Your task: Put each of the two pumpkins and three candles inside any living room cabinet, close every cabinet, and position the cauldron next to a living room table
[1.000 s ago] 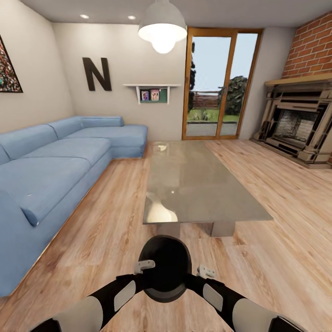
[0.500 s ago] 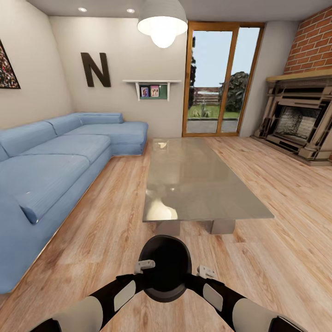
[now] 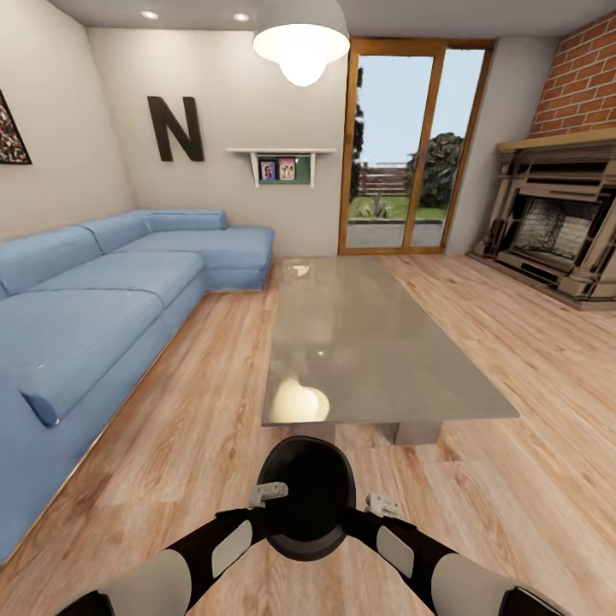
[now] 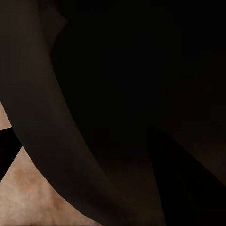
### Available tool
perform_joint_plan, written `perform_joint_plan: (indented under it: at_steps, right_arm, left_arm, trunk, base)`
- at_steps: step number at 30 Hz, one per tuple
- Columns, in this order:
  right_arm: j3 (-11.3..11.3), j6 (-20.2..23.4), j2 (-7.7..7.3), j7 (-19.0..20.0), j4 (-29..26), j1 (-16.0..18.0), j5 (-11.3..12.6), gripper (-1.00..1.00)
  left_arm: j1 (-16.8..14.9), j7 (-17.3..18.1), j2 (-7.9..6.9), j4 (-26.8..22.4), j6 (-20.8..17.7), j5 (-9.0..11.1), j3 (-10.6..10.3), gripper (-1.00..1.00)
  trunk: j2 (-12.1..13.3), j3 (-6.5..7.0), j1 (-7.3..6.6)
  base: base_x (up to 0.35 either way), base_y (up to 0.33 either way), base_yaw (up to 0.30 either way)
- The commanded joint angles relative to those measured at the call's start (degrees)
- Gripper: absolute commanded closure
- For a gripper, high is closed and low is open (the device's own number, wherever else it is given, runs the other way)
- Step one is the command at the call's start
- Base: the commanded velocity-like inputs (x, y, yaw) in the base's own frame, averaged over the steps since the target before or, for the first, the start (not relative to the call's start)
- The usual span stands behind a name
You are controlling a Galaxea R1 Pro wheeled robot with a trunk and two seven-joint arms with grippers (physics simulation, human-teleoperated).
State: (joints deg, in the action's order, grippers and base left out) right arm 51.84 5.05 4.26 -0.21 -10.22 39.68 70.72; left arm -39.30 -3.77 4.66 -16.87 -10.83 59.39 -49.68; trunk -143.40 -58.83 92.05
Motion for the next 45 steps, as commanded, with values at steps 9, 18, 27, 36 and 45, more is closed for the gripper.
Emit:
perform_joint_plan:
  at_steps: [9, 18, 27, 36, 45]
  right_arm:
    - [0.37, 0.23, -0.04, -0.12, -0.15, 0.05, 0.38, 1.00]
    - [0.37, 0.23, -0.04, -0.06, -0.15, 0.05, 0.30, 1.00]
    - [0.37, 0.23, -0.04, -0.05, -0.15, 0.05, 0.29, 1.00]
    - [0.37, 0.23, -0.04, -0.05, -0.15, 0.05, 0.29, 1.00]
    - [0.37, 0.23, -0.10, -0.05, -0.15, 0.05, 0.29, 1.00]
  left_arm:
    - [-0.07, -0.80, -0.26, 0.01, -0.16, -0.68, 0.46, 1.00]
    - [-0.07, -0.80, -0.26, 0.03, -0.16, -0.68, 0.46, 1.00]
    - [-0.07, -0.77, -0.26, -0.05, -0.16, -0.68, 0.46, 1.00]
    - [-0.07, -0.80, -0.26, -0.09, -0.16, -0.68, 0.46, 1.00]
    - [-0.07, -0.80, -0.27, -0.09, -0.16, -0.68, 0.46, 1.00]
  trunk:
    - [-0.08, -0.93, 0.09]
    - [-0.16, -2.26, 0.24]
    - [-0.16, -2.26, 0.24]
    - [-0.16, -2.26, 0.24]
    - [-0.20, -2.92, 0.32]
  base:
    - [0.003, 0.000, 0.000]
    - [0.000, 0.000, 0.000]
    - [0.013, 0.005, 0.000]
    - [0.080, 0.027, 0.000]
    - [0.001, 0.000, 0.000]
